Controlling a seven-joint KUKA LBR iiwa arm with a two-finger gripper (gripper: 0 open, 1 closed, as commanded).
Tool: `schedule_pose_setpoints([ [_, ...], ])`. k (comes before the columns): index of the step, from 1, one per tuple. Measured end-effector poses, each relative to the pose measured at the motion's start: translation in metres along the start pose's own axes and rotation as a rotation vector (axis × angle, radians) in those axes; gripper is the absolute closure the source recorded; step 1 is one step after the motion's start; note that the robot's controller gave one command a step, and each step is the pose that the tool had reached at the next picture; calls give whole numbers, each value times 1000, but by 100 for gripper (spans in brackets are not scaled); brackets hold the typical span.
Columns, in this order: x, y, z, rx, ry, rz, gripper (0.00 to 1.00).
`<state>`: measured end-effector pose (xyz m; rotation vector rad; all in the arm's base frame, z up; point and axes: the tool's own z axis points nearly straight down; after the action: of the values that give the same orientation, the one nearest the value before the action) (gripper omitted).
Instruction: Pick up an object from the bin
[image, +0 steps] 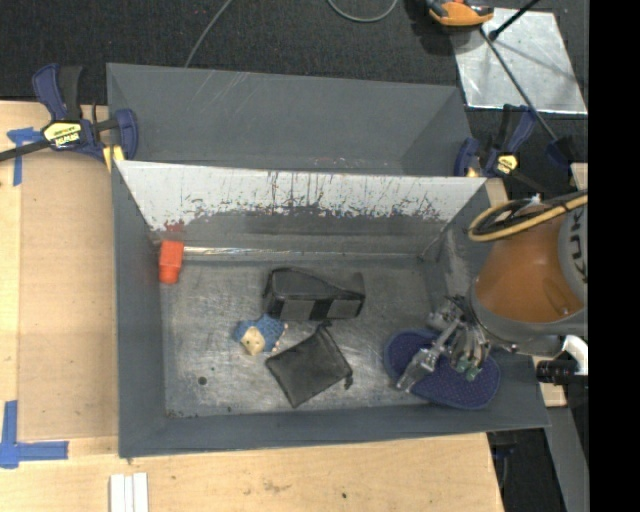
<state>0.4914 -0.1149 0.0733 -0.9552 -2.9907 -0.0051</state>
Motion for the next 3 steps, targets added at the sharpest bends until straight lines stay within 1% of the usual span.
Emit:
schedule_pose_setpoints([
  [1, -1, 1, -2, 1, -2, -4, 0],
  [2, -2, 1, -5, -1, -7, -4, 100],
  [3, -3, 2, -21, 0, -8, -8, 100],
])
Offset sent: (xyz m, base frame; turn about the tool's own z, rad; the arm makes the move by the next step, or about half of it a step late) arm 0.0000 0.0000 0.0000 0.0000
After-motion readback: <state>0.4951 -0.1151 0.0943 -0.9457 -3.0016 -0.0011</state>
